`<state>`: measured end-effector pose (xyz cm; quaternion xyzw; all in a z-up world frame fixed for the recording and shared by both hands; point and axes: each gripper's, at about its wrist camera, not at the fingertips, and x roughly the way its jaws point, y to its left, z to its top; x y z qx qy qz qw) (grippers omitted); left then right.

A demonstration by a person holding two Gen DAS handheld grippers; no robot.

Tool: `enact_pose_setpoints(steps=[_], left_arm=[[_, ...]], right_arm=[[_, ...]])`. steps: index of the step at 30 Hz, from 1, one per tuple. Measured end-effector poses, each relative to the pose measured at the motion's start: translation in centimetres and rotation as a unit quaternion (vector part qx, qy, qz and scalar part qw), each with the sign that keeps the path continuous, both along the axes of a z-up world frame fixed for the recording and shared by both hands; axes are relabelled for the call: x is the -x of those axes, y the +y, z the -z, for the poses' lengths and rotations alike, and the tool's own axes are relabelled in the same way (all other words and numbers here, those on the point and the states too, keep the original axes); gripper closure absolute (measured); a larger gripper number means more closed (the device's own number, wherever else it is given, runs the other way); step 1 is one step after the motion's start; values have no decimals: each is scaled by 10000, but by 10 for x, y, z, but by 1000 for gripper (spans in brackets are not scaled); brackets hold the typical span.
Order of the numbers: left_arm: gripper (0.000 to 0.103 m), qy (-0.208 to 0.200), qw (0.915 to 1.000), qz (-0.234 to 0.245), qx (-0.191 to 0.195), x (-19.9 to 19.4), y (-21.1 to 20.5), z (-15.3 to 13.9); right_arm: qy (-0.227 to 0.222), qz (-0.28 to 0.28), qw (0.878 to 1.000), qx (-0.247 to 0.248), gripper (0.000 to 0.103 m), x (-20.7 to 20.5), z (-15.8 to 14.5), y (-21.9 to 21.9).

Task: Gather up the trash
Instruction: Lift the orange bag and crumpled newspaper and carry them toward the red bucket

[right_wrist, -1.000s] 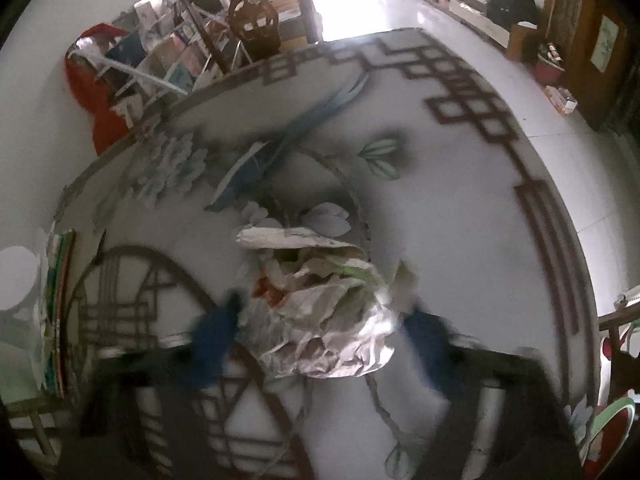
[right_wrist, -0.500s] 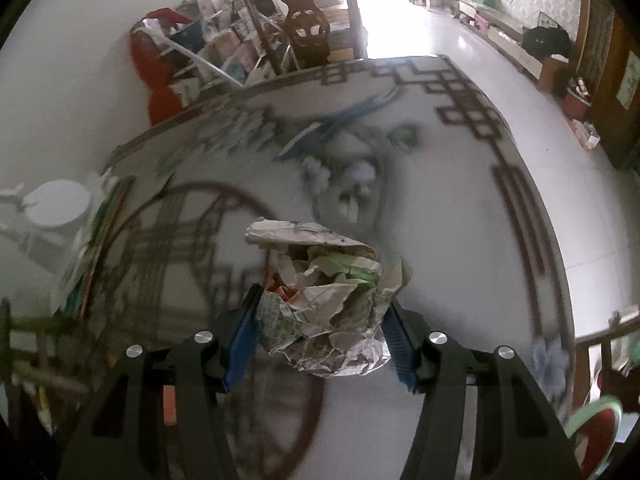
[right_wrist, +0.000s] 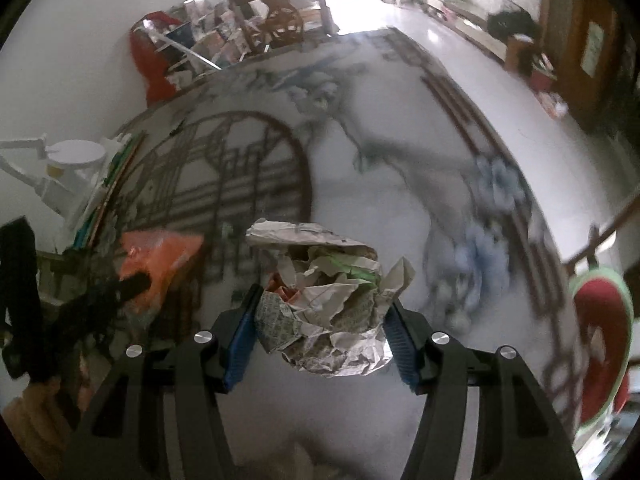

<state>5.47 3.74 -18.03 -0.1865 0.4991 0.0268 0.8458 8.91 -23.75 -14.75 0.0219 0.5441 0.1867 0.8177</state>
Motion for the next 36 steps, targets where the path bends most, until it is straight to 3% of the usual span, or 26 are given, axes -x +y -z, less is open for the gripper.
enact_pose_setpoints(steps=[7, 11, 17, 24, 30, 36], left_arm=[[26, 131, 9998, -152, 41, -10, 9, 9], [35, 190, 9994, -169, 252, -9, 12, 12], [36, -299, 9989, 13, 370, 3, -1, -20], [36, -832, 9954, 454, 162, 14, -36, -61], [36, -1041, 9906, 887, -41, 17, -68, -77], [36, -1018, 9883, 1138, 59, 19, -89, -77]], right_arm=[[-118, 149, 9998, -47, 45, 9, -10, -12], [-299, 236, 9993, 0, 45, 17, -18, -17], [-681, 346, 9971, 10, 45, 24, -39, -25], [-812, 416, 9958, 67, 45, 30, -46, -32], [-982, 741, 9923, 122, 45, 34, -56, -57], [-960, 1025, 9900, 151, 45, 37, -56, -79]])
